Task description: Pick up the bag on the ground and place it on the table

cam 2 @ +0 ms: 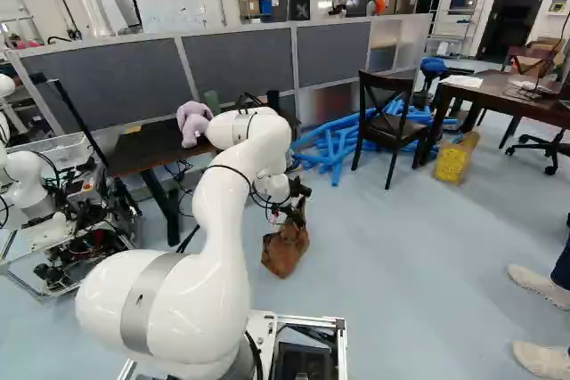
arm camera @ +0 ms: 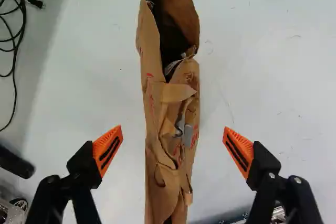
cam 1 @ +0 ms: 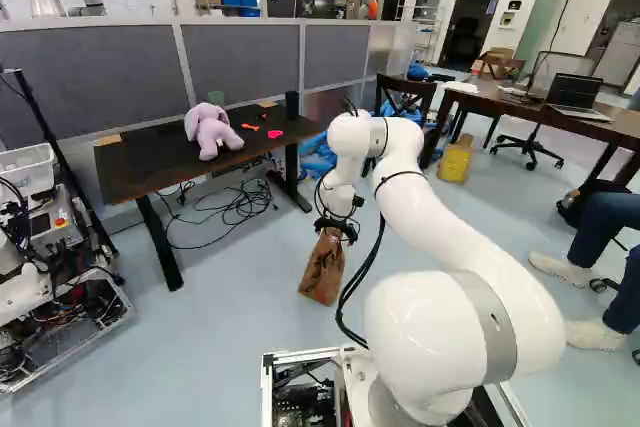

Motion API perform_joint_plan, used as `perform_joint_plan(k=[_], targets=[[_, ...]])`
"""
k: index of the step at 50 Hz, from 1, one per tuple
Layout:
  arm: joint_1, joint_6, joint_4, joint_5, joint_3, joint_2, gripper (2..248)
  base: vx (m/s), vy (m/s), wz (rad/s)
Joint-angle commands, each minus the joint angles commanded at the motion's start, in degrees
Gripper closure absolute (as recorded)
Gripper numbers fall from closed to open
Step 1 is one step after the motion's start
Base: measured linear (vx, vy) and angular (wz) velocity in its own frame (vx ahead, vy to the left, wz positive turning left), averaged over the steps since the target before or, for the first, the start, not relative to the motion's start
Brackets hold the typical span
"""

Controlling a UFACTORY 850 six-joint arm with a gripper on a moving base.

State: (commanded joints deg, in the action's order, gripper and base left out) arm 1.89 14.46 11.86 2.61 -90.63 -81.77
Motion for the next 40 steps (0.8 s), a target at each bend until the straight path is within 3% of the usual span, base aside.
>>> perform_joint_plan(k=[16, 17, 21, 22, 27, 28, 32, 33, 37, 38, 40], targets=[[0.0, 0.0, 0.0, 0.0, -3.2, -3.4, 3, 0.0, 0.0, 0.0], [0.0, 0.0, 0.0, 0.0, -3.4, -3.6, 23, 0.0, 0.0, 0.0], [0.0, 0.0, 0.0, 0.0, -4.0, -4.3, 23, 0.0, 0.0, 0.0], [0.0, 0.0, 0.0, 0.0, -4.0, -4.4, 61, 0.0, 0.0, 0.0], [0.0, 0.0, 0.0, 0.0, -4.3, -4.6, 61, 0.0, 0.0, 0.0], [0.0, 0.0, 0.0, 0.0, -4.3, -4.6, 99, 0.0, 0.0, 0.0], [0.0, 0.0, 0.0, 0.0, -4.3, -4.7, 99, 0.0, 0.0, 0.0], [0.0, 0.0, 0.0, 0.0, -4.3, -4.7, 137, 0.0, 0.0, 0.0], [0.0, 0.0, 0.0, 0.0, -4.3, -4.7, 137, 0.0, 0.0, 0.0], [0.0, 0.0, 0.0, 0.0, -4.3, -4.7, 175, 0.0, 0.0, 0.0], [0.0, 0.0, 0.0, 0.0, -4.3, -4.7, 175, 0.0, 0.0, 0.0]])
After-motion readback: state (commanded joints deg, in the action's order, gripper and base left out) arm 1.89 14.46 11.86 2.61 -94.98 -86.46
